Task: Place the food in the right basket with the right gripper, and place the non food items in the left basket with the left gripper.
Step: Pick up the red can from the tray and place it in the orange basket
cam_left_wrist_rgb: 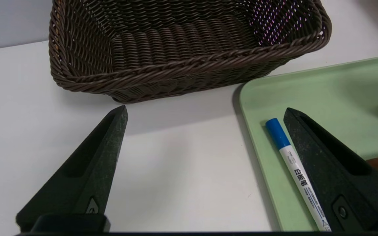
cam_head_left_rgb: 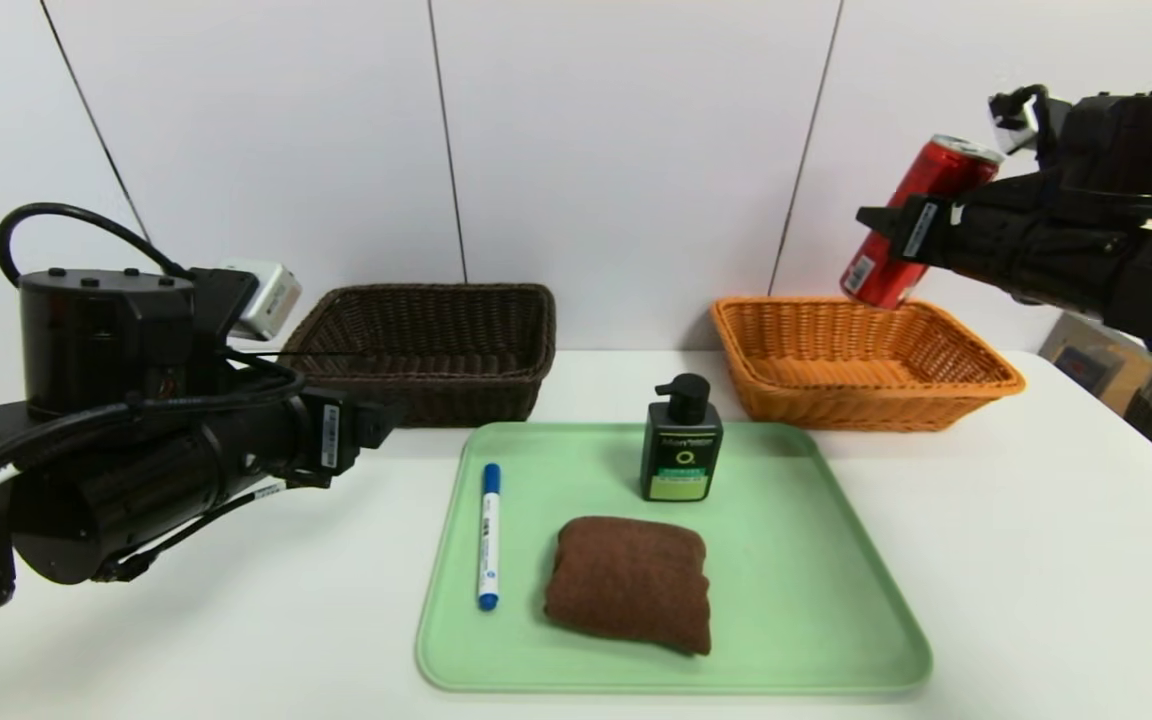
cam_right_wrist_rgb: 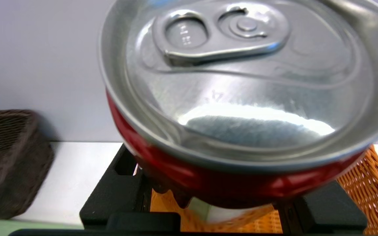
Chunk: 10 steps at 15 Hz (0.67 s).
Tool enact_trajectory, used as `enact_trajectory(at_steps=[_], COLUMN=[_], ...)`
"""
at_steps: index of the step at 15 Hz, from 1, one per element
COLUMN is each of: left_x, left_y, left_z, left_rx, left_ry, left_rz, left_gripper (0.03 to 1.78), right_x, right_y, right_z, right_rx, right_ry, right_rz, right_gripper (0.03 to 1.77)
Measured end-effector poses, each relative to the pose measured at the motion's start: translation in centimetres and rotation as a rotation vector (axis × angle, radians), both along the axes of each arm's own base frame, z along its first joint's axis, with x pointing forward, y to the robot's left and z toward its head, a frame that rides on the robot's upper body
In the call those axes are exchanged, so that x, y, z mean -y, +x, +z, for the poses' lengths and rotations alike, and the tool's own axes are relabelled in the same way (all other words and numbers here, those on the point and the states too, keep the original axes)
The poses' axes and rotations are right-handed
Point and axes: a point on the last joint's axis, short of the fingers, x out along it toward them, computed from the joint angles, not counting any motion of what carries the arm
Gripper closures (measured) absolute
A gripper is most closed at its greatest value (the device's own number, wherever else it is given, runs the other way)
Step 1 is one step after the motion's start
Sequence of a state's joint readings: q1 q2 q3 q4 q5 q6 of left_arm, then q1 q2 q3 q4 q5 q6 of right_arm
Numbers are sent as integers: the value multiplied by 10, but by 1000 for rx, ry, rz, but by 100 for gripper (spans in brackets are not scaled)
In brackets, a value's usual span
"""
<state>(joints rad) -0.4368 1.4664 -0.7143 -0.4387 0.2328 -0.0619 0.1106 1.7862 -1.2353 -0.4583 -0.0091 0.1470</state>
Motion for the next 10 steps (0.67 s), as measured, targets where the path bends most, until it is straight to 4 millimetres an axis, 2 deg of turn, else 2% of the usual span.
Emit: enact_trajectory(at_steps=[4,6,10], left_x=[5,6,8], left_y=[10,13,19], left_z=[0,-1,-6], left_rx=[-1,-8,-24], left_ry=[-1,1,4], left_rz=[1,0,4], left_gripper=[12,12,12], right_x=[6,7,13], right_y=[41,52,64], right_z=[-39,-58,-81], right_rx=[-46,-90,-137], right_ry=[-3,-4,-4], right_rz=[-17,-15,-19], right_gripper=[82,82,82])
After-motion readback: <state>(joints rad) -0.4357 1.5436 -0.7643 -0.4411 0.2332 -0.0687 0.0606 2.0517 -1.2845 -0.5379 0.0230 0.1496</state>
